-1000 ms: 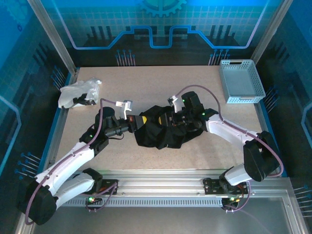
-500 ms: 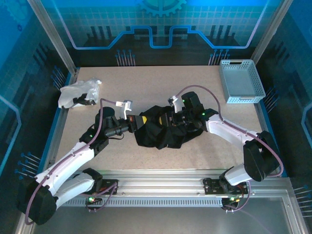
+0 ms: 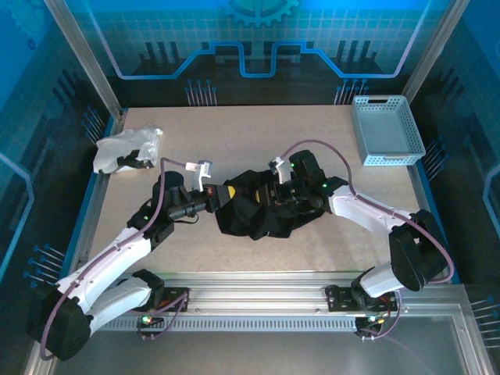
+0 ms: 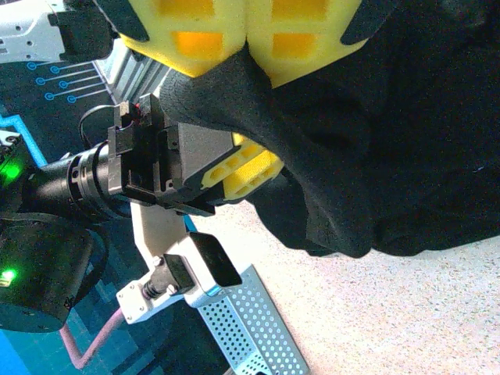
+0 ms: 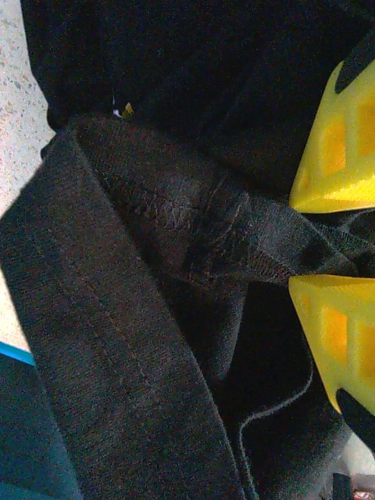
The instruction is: Fold the inside-out t-shirt
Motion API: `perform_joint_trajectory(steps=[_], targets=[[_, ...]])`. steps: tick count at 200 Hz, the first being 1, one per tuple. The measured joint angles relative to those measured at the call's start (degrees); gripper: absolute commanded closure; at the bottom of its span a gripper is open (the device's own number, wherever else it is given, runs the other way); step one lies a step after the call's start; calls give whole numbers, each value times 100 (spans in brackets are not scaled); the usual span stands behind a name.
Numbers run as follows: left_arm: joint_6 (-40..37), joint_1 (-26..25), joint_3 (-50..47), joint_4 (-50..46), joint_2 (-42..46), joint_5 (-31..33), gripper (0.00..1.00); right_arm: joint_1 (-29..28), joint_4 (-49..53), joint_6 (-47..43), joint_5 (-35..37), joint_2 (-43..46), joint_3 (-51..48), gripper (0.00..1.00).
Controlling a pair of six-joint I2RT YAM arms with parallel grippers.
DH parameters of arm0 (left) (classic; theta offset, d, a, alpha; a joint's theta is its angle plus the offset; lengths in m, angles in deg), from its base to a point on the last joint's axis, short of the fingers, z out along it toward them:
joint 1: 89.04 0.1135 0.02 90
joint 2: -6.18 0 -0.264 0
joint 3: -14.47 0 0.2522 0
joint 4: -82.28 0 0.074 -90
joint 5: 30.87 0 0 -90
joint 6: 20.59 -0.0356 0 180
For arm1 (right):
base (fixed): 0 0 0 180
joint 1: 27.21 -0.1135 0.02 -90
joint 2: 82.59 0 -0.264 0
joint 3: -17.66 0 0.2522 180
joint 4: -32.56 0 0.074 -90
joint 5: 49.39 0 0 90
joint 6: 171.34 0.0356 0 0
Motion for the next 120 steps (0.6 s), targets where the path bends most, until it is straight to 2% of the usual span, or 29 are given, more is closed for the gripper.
perform_joint_trajectory(steps=[29, 75, 120], targets=[[0, 0, 0, 0, 0, 2, 100, 0, -9, -11, 7, 42, 2, 82], [-2, 0, 0, 2, 0, 0, 100, 2, 22, -94, 28, 208, 22, 100], [-20, 0, 0, 9, -15, 4, 100, 125, 173, -208, -68, 627, 42, 100]])
